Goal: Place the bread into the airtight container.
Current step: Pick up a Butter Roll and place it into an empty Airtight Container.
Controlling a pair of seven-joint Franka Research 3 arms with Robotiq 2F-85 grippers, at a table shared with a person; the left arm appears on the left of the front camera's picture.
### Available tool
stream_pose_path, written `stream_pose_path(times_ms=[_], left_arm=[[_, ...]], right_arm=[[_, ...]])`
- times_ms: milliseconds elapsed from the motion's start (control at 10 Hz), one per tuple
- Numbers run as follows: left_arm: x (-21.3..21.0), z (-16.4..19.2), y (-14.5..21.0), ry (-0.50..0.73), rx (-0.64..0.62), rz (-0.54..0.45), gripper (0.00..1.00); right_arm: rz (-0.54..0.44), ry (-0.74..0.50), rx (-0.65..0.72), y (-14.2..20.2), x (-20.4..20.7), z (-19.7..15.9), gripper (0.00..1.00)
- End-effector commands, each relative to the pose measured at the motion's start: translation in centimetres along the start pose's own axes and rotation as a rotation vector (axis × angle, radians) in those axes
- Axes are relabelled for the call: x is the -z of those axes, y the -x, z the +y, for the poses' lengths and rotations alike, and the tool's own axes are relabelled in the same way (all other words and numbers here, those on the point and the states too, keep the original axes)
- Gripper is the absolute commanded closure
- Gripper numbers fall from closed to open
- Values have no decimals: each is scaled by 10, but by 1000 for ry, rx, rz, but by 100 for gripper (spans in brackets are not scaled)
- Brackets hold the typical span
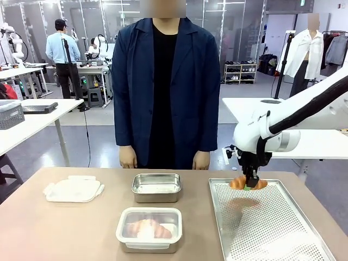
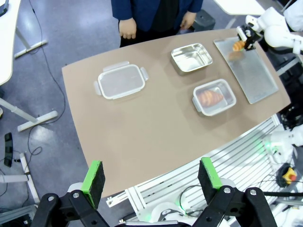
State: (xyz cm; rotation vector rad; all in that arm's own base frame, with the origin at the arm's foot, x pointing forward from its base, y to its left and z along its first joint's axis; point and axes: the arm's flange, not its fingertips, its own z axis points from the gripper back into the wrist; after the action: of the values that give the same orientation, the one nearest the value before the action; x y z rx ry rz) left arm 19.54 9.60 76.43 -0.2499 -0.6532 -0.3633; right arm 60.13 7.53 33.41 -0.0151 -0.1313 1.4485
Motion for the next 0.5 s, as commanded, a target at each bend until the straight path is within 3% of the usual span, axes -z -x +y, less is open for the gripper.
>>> stream_pose_path(times_ms=[0, 400], left_arm=[[-2, -1, -1, 6, 15, 3, 0], [-2, -1, -1, 6, 15, 3, 0]], right_arm=[[21, 44, 7, -27, -34, 13, 60], [-4, 91, 42, -141, -76, 30, 60]])
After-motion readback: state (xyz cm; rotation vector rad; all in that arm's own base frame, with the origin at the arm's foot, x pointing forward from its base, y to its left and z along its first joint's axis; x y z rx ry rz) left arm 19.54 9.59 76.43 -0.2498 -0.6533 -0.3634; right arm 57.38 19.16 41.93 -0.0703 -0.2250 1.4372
